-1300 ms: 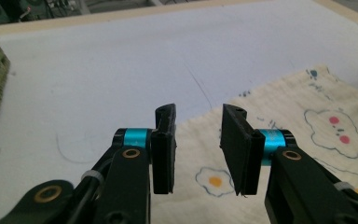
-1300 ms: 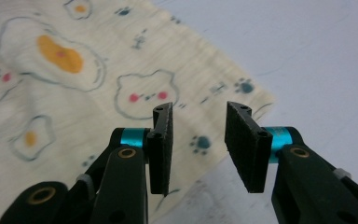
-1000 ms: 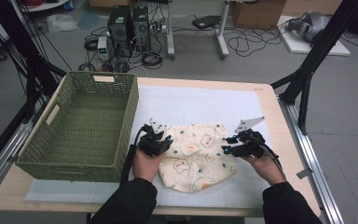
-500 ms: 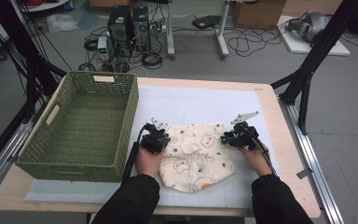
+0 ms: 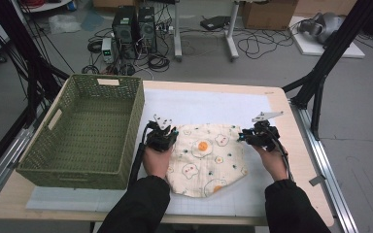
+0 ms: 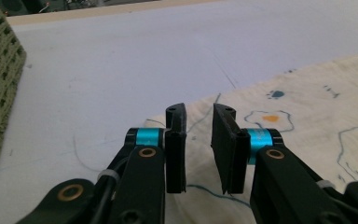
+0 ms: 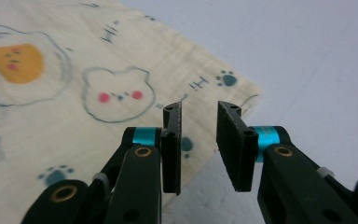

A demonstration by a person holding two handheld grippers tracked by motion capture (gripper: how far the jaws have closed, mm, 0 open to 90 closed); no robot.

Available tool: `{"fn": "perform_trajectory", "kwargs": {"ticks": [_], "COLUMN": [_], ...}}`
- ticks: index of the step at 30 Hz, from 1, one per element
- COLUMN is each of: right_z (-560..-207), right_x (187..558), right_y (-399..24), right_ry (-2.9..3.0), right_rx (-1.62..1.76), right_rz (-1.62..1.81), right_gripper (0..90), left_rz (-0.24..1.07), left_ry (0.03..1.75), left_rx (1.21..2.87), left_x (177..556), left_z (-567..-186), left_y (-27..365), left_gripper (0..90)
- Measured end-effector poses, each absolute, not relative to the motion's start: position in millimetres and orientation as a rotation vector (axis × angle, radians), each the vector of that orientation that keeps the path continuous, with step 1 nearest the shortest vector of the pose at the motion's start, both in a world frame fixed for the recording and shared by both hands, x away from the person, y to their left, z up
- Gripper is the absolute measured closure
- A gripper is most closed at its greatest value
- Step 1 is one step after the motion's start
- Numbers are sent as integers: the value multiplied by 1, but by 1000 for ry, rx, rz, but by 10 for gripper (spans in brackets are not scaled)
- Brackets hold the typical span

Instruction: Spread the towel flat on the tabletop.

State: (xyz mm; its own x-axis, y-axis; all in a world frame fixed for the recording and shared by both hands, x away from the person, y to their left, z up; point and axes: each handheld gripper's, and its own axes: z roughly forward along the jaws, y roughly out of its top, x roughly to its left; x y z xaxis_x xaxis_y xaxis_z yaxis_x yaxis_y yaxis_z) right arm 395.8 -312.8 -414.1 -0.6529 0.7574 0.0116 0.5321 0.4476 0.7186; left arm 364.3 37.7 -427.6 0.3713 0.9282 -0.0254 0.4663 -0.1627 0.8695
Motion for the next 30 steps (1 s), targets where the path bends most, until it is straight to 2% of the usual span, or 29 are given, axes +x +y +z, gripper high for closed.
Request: {"fn": "perform_trajectory", "kwargs": {"ticks": [6,14,18,21,24,28,30], "right_z": [-408,-412,-420,-426,-430,-435,-437], "right_x": [370,316,295,284,281,284,287], "right_y": [-311,-308,-305,-302,-298,-290,-287], "right_ry": [2454,2532,2615,2646,2672,2709,2716], "right_rx": [1001,887,824,795,785,773,765], "right_rz": [1077,1136,1204,1178,1167,1114,1097], "right_gripper": [625,578,509,515,532,641,696], "left_rz": [669,634,591,560,569,475,473], "left_ry": [1159,1068,1055,1035,1007,1018,991], "left_rx": [1796,1841,1899,1942,2021,2126,2133], "left_x": [347,311,292,279,272,275,276], "left_z": [-418,-417,-425,-427,-429,-439,-442], "left_y": [40,44,45,43,40,38,39], "left_gripper": [723,709,693,632,631,714,748]}}
